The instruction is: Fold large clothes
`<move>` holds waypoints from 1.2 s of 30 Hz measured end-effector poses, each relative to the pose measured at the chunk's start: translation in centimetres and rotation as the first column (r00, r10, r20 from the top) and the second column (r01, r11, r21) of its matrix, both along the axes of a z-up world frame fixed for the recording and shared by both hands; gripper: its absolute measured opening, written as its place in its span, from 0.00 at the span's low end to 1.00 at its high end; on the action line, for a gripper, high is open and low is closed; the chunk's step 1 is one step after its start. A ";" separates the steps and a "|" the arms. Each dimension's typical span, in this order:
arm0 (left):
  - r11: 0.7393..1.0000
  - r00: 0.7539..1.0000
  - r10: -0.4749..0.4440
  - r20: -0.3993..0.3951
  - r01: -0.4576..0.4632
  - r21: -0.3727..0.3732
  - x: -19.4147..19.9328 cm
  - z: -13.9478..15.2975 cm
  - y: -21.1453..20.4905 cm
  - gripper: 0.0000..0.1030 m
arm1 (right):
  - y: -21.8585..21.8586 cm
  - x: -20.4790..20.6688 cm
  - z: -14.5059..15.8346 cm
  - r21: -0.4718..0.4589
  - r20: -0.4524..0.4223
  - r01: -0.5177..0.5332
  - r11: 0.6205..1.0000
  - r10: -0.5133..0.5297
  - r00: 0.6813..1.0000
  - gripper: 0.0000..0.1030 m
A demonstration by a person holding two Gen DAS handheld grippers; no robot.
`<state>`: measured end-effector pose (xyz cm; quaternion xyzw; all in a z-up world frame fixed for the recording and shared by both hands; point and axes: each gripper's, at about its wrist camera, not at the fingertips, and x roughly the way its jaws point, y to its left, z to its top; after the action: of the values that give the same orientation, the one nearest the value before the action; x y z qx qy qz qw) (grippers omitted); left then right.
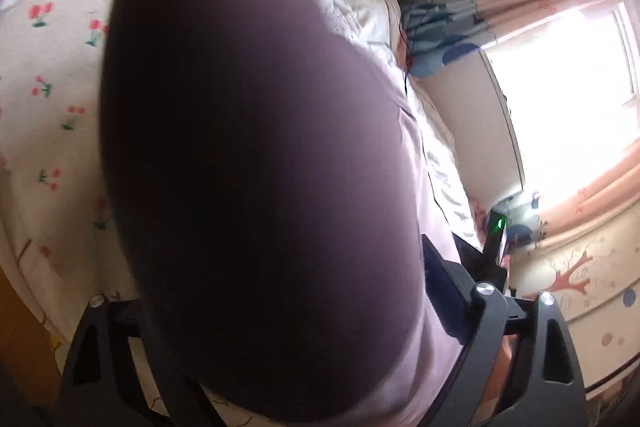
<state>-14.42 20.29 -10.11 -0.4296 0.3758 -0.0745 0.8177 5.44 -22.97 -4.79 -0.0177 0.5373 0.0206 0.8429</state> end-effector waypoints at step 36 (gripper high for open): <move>0.981 0.996 -0.072 -0.044 0.063 -0.183 -3.2 -3.3 5.7 0.83 | 4.4 -15.2 5.5 -0.083 0.059 -0.160 0.984 0.165 0.984 0.94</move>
<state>-17.61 25.94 -13.43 -0.4912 0.4023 -0.1254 0.7623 -9.72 -18.59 0.67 -0.0949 0.5064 0.0678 0.8544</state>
